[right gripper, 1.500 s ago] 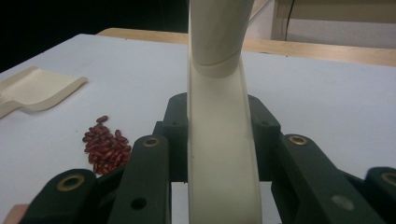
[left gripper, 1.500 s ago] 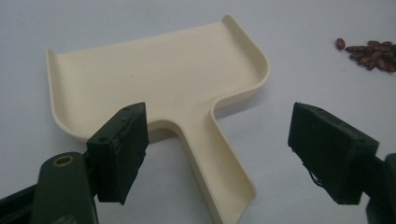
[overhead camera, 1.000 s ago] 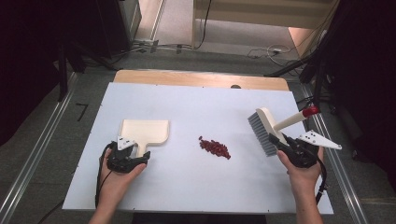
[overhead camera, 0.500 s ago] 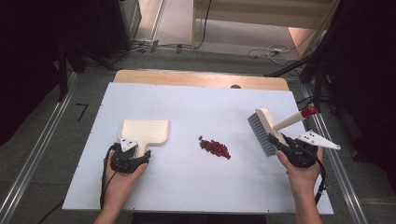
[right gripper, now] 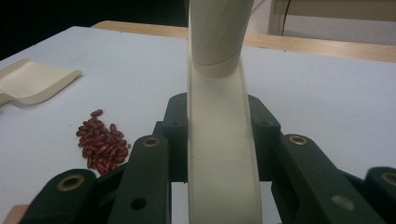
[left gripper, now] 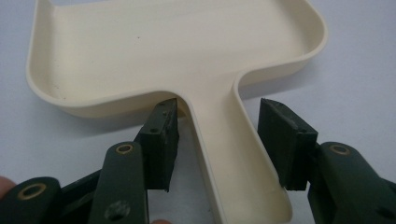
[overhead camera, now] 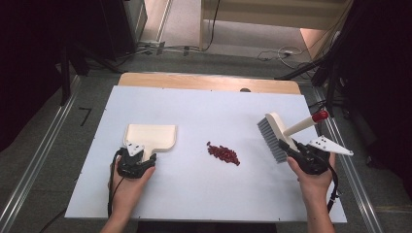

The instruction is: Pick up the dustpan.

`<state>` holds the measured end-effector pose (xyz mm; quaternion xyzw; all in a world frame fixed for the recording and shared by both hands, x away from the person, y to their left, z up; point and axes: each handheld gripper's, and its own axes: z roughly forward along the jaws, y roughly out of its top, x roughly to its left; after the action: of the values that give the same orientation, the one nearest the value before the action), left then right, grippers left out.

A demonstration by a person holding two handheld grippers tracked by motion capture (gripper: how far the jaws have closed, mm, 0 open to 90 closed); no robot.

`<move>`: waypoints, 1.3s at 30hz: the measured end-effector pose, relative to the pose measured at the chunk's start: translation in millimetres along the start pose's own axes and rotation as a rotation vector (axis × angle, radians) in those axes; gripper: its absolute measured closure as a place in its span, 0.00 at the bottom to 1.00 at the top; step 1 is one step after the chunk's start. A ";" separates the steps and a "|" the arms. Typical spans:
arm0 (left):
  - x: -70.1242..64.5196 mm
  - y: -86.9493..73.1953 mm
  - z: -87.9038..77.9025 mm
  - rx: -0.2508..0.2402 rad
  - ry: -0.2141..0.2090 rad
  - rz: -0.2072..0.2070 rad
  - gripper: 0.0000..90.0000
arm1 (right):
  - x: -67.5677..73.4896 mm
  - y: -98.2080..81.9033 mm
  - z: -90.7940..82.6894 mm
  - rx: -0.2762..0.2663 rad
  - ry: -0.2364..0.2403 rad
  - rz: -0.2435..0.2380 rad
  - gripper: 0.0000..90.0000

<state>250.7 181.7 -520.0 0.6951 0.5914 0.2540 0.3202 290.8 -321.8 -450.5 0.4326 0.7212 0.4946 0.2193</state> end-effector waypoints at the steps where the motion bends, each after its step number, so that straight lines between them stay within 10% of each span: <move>1: 0.0 0.0 0.1 0.000 0.003 -0.002 0.55 | 0.0 0.0 0.0 0.000 0.000 0.000 0.73; 18: 6.4 -2.5 -1.5 -0.028 0.009 -0.013 0.74 | -0.3 -0.1 -0.8 0.000 0.001 0.002 0.73; 39: 12.9 6.1 -18.6 -0.100 -0.063 0.103 0.74 | 0.7 1.9 -1.5 -0.003 0.009 -0.001 0.73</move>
<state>243.3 196.5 -503.4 0.7155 0.5309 0.2775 0.3595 290.1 -321.7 -448.1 0.4299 0.7216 0.4975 0.2169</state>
